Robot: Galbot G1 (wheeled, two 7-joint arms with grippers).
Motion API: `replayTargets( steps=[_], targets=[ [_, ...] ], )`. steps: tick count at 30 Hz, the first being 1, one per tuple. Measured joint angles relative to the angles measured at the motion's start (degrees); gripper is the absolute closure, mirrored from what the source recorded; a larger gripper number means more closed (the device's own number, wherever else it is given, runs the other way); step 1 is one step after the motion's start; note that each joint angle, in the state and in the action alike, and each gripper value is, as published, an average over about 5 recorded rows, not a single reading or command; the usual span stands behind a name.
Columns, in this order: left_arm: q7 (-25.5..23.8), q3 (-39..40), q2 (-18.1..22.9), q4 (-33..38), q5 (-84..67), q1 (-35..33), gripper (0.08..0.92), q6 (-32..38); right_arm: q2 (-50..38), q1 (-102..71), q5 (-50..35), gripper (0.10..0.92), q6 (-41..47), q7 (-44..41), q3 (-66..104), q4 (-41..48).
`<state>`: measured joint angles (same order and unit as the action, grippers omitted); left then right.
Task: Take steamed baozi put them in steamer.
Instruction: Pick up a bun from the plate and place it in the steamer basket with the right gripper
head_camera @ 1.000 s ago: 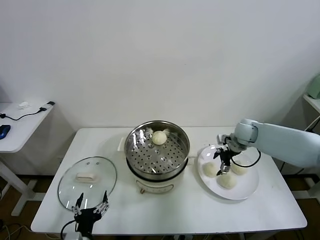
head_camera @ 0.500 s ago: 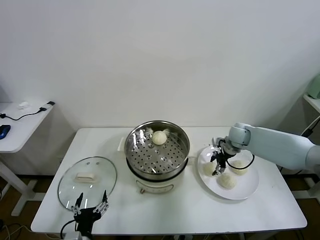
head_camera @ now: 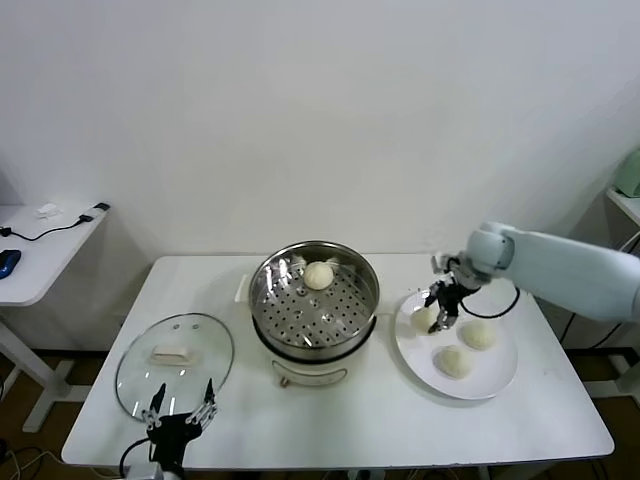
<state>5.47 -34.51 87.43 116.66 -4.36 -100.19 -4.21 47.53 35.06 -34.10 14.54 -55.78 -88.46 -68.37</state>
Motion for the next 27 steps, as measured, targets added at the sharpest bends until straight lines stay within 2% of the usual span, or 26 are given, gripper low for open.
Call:
replayTargets(
  steps=[12,27],
  targets=[
    [-0.4,0.9,0.0,1.4,0.3,-0.6,0.177,0.5,6.0,15.9,-13.5,0.374,3.5,0.0,-1.6,-7.0],
    [-0.6,1.2,-0.2,1.4,0.5,-0.4,0.177,1.1,22.2,11.5,-21.3,0.374,9.8,7.7,-1.5,-5.4]
  ],
)
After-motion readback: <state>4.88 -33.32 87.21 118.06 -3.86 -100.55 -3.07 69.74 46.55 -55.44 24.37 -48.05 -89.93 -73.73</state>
